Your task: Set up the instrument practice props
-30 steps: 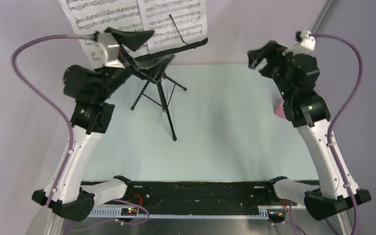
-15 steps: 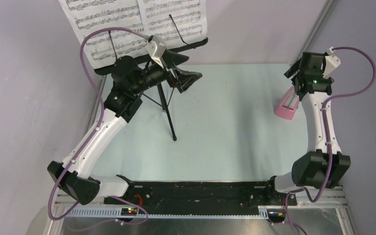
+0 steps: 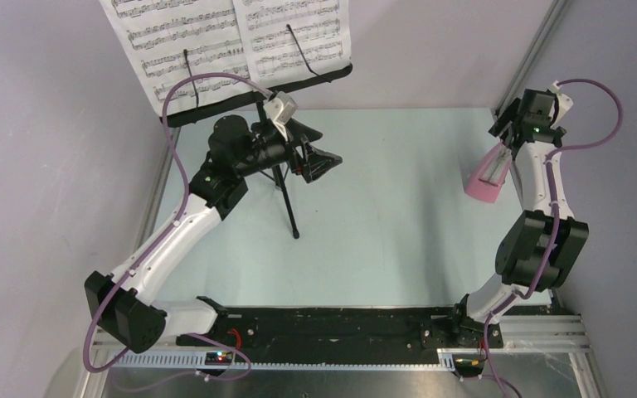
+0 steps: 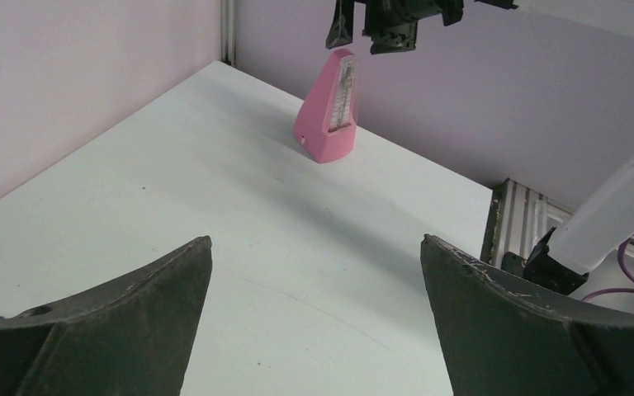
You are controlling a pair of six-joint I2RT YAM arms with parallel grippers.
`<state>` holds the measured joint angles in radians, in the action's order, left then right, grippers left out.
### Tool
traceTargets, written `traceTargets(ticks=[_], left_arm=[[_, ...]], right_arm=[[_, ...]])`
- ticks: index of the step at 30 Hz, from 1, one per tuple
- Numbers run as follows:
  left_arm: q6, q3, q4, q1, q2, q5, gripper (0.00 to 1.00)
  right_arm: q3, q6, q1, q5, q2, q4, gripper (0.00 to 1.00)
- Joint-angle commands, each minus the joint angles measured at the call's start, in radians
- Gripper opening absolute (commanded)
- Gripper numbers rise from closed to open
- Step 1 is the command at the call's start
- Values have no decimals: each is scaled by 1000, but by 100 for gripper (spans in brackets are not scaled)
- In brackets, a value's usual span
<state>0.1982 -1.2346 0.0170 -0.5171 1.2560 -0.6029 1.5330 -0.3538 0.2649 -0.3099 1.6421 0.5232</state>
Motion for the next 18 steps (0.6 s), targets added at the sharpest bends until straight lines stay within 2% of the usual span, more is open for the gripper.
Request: traceTargets(ticks=[1, 5, 11, 18], left_arm=[[-23, -15, 16, -2, -21, 21, 100], [-27, -30, 12, -1, -4, 22, 100], [-34, -77, -10, 8, 41, 24, 100], [-41, -99, -40, 16, 63, 32, 100]], right_arm=[[11, 51, -22, 38, 40, -83, 94], [15, 49, -37, -7, 88, -98, 92], [6, 65, -44, -37, 129, -125, 85], [-119, 84, -46, -47, 85, -209, 68]])
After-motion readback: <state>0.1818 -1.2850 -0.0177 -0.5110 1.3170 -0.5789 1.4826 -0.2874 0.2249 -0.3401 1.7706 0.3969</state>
